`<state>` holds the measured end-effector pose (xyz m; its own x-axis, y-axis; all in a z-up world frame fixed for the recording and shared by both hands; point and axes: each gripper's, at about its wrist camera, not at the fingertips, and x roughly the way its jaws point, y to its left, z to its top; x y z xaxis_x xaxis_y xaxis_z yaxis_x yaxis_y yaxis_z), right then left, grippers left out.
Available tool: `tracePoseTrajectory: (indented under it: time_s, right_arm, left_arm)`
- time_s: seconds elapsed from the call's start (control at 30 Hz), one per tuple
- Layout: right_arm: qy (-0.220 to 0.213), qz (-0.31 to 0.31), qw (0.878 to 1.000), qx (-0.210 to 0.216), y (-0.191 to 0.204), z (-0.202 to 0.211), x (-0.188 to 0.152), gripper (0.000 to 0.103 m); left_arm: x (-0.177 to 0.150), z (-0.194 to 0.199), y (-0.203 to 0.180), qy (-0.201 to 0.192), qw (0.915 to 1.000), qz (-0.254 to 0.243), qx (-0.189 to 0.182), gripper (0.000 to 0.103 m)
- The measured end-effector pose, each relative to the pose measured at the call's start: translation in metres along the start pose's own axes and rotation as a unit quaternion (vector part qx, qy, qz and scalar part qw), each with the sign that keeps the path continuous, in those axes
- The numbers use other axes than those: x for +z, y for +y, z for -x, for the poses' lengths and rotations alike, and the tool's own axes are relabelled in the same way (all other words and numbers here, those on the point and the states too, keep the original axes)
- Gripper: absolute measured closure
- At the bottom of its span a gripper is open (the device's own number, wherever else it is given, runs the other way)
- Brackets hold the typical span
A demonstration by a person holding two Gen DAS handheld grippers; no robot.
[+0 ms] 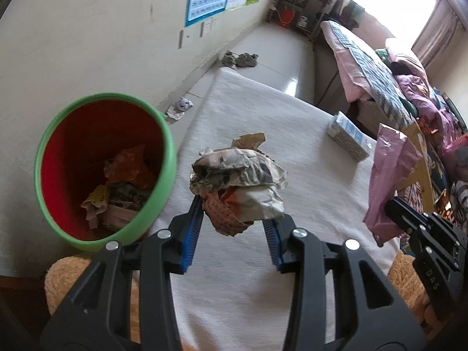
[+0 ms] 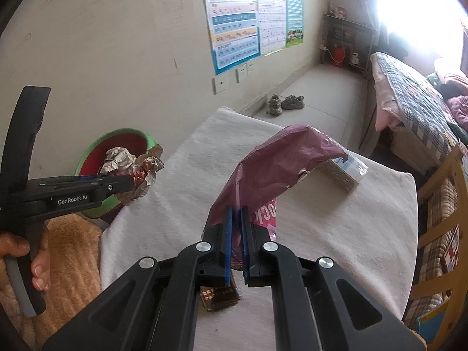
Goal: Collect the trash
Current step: 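Lift and carry the paper wad and pink wrapper to the red bin with both tools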
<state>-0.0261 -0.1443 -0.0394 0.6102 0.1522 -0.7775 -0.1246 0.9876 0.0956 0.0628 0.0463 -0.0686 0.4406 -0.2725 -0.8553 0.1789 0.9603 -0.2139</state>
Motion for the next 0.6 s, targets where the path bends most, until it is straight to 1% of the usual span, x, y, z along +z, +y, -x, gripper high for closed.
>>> tracePoseTrajectory:
  time_s: [0.27,0.43,0.6]
  right_arm:
    - [-0.007,0.028,0.999,0.026,0.031,-0.004,0.013,0.098]
    - [-0.009,0.029,0.998,0.060,0.046,-0.009,0.022,0.098]
    - [-0.011,0.042,0.995,0.087,0.066,-0.016,0.029,0.097]
  left_arm:
    - [-0.001,0.006,0.031,-0.006,0.9992,0.033,0.019,0.064]
    - [-0.002,0.013,0.053,-0.020,0.9976,0.054,0.038,0.064]
    - [0.000,0.016,0.079,-0.025,0.9949,0.079,0.058,0.064]
